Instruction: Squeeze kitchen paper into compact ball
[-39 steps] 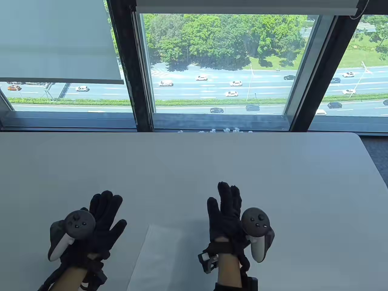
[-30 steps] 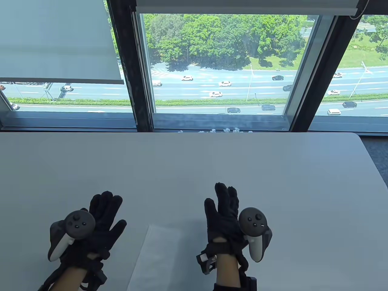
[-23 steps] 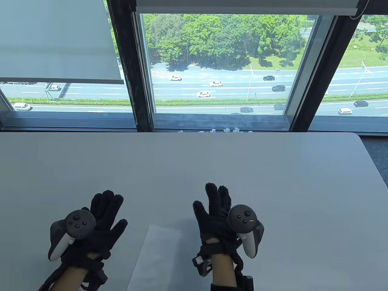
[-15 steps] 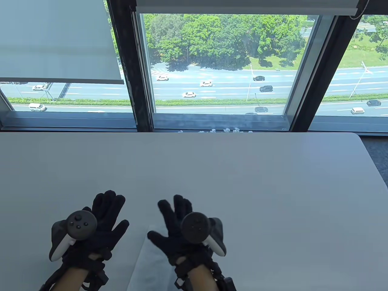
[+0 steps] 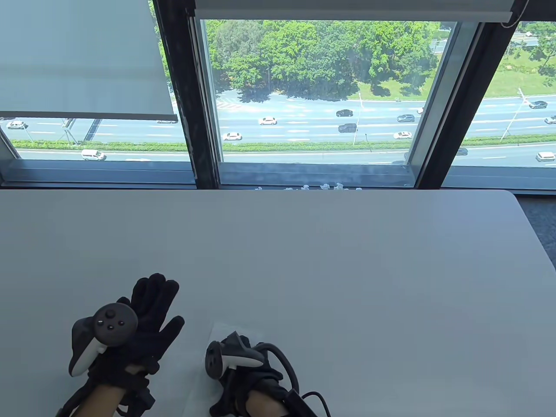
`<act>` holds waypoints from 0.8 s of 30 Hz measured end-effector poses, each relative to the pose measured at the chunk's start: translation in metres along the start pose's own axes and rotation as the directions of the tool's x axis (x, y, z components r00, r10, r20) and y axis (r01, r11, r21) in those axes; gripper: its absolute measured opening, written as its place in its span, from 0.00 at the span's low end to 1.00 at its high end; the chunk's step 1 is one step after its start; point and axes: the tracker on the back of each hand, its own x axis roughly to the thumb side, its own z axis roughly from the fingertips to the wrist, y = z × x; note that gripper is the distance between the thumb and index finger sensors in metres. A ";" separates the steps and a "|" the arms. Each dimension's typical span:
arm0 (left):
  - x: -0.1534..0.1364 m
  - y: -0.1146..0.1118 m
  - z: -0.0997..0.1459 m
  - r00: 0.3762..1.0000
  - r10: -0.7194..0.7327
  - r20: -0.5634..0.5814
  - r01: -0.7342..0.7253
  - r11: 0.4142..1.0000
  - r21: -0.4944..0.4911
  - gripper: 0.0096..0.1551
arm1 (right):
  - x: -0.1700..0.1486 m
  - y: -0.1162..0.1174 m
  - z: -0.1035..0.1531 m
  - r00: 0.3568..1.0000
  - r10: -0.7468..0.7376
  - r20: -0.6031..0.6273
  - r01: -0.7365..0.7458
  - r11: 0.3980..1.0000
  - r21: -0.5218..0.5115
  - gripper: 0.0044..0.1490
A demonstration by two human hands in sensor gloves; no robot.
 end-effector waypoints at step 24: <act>0.003 -0.004 0.002 0.998 0.009 0.057 -0.007 0.999 -0.033 0.46 | -0.063 -0.059 0.068 0.087 -0.766 0.637 0.973 0.202 0.109 0.24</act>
